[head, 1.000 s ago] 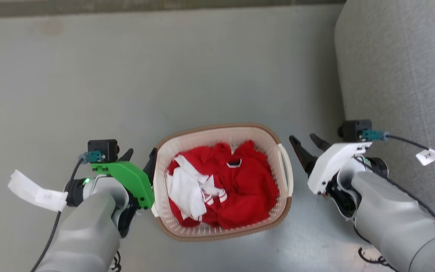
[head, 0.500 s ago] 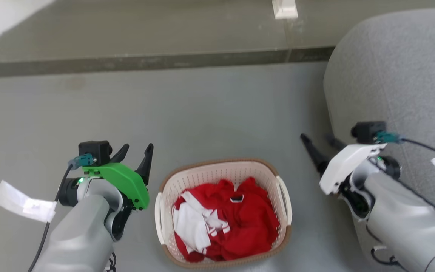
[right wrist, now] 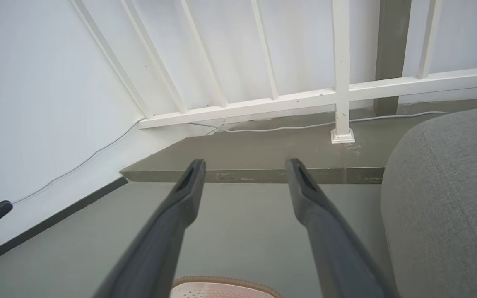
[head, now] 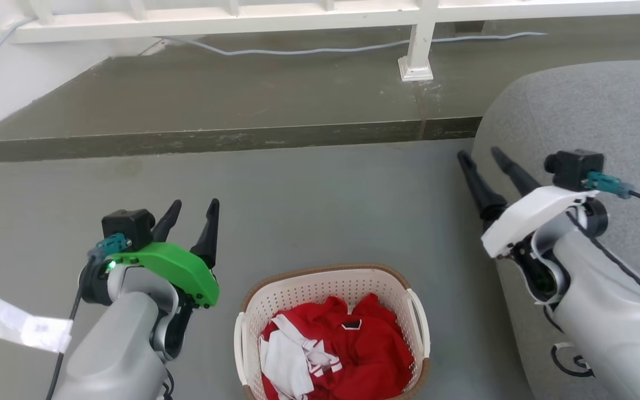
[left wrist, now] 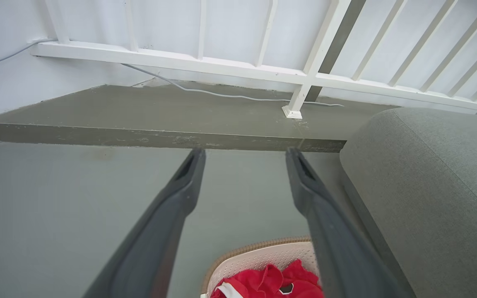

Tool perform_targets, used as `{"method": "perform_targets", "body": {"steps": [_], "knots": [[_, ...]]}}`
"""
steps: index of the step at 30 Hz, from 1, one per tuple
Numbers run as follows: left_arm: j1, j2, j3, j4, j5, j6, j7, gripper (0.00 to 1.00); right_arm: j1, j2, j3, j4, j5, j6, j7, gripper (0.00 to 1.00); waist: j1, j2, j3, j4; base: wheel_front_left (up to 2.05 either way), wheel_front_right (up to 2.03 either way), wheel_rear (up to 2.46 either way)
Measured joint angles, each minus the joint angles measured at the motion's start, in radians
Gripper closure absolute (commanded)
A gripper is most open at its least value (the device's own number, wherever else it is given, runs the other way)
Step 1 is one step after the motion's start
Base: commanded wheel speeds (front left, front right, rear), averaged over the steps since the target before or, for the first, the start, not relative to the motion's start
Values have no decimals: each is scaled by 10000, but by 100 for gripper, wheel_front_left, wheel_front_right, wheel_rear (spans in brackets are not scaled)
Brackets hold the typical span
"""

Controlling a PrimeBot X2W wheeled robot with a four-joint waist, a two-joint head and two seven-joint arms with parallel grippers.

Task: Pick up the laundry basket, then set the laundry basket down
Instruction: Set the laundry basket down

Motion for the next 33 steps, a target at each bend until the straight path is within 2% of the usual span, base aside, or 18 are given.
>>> {"method": "perform_targets", "body": {"steps": [5, 11, 25, 33], "knots": [[431, -8, 362, -865, 650, 132, 0, 0, 686, -226, -1432, -1003, -474, -280, -6, 0, 0, 0, -76, 109, 0, 0, 0], [1144, 88, 1455, -2023, 1116, 460, 0, 0, 1616, -71, -2088, -1837, -1241, -439, -6, 0, 0, 0, -147, 143, 0, 0, 0], [2817, -38, 2405, -3540, 2270, 602, -2, 0, 2948, 410, -3195, -3369, -2734, -384, -6, 0, 0, 0, -248, 174, 0, 0, 0], [3215, -171, 2560, -3931, 2546, 512, -2, 0, 3442, 642, -3521, -3616, -3070, -245, -6, 0, 0, 0, -221, 167, 0, 0, 0]]}}
